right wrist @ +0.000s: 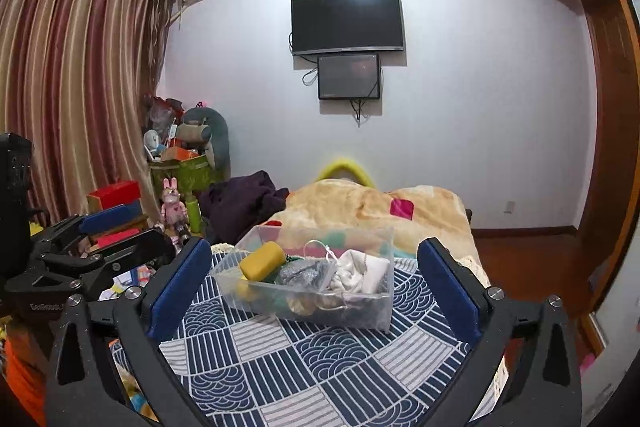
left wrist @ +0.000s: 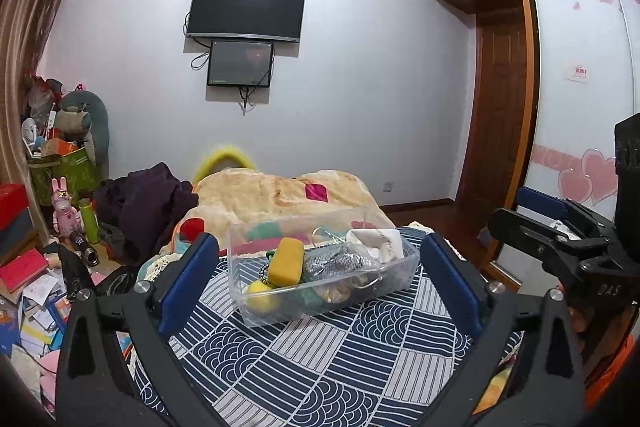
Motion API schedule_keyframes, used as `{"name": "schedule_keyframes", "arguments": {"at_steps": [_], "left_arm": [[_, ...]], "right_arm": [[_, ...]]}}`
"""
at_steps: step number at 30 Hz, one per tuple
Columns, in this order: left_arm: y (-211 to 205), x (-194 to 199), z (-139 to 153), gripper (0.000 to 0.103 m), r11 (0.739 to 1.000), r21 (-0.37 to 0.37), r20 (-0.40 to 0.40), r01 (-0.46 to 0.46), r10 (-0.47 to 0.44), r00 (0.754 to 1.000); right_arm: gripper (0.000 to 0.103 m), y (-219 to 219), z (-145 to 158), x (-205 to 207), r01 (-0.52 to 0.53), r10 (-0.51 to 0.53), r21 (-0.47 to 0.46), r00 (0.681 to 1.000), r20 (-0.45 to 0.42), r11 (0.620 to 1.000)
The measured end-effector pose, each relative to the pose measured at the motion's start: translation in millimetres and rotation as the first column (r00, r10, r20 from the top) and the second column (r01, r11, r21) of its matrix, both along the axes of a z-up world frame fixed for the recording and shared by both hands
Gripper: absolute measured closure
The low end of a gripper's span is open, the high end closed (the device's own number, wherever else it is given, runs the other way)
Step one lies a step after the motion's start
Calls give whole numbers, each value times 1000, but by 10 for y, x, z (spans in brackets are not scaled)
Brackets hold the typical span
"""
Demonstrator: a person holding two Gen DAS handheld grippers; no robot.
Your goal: Organize soft objects
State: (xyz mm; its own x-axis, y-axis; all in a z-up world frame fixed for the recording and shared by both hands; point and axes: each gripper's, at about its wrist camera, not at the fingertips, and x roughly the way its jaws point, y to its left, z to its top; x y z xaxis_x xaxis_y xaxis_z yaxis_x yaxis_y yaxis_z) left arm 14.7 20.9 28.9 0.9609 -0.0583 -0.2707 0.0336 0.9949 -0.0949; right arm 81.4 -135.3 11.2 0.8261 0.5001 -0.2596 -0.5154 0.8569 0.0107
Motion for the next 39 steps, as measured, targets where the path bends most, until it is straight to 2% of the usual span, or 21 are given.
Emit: {"name": "schedule_keyframes", "arguments": {"at_steps": [39], "left_arm": [[8,-56,-5,1,1000,-1,4,2,-2,1000]], "right_arm": [[0,-24,-27,-69,5,-5,0,1000,-13,1000]]}}
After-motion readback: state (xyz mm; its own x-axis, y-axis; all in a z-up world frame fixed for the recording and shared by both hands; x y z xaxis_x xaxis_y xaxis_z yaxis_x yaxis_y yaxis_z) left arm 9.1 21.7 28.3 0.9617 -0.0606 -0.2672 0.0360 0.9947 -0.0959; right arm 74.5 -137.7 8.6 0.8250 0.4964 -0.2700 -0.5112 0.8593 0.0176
